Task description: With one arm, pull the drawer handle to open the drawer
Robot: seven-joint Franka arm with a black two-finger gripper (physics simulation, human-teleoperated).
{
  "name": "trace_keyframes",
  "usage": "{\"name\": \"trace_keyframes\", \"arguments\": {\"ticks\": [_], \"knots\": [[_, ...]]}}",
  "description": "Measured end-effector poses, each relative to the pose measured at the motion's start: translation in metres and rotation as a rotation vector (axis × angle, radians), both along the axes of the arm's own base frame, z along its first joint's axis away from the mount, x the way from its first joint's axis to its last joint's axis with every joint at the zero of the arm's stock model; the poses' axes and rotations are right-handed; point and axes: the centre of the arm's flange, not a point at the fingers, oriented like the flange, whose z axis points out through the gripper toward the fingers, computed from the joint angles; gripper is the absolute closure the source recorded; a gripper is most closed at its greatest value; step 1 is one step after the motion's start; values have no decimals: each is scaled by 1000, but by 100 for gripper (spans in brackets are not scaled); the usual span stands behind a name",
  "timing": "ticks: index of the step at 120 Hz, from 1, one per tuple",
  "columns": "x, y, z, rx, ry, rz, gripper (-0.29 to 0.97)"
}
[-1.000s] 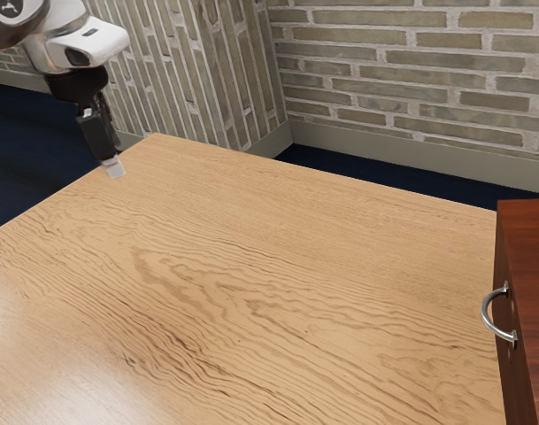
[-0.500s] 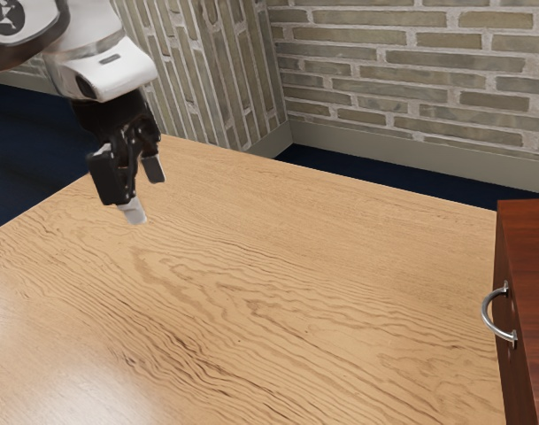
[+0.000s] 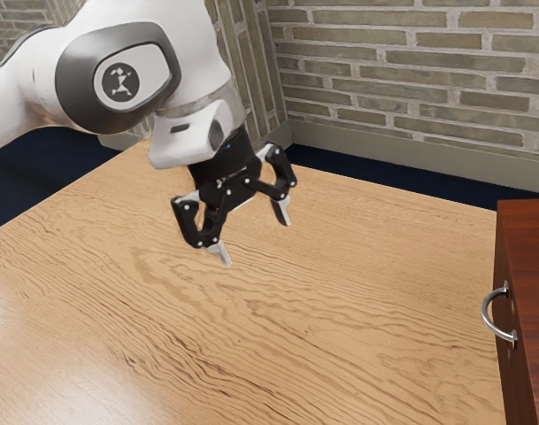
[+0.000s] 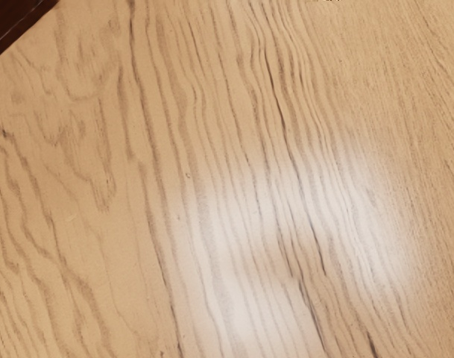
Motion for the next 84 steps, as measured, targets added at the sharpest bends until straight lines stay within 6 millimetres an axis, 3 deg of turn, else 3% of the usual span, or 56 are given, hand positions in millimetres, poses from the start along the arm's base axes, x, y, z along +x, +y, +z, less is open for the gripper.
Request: {"name": "trace_keyframes", "arguments": {"ticks": [29,47,56,73,84], "knots": [[18,-82,-23,-70,-121,-393,16],[25,-122,-37,-120,-181,-568,21],[34,-124,-42,-131,-212,-613,22],[62,-100,-52,-126,-272,-638,26],[66,-109,-54,-124,-304,-694,28]]}}
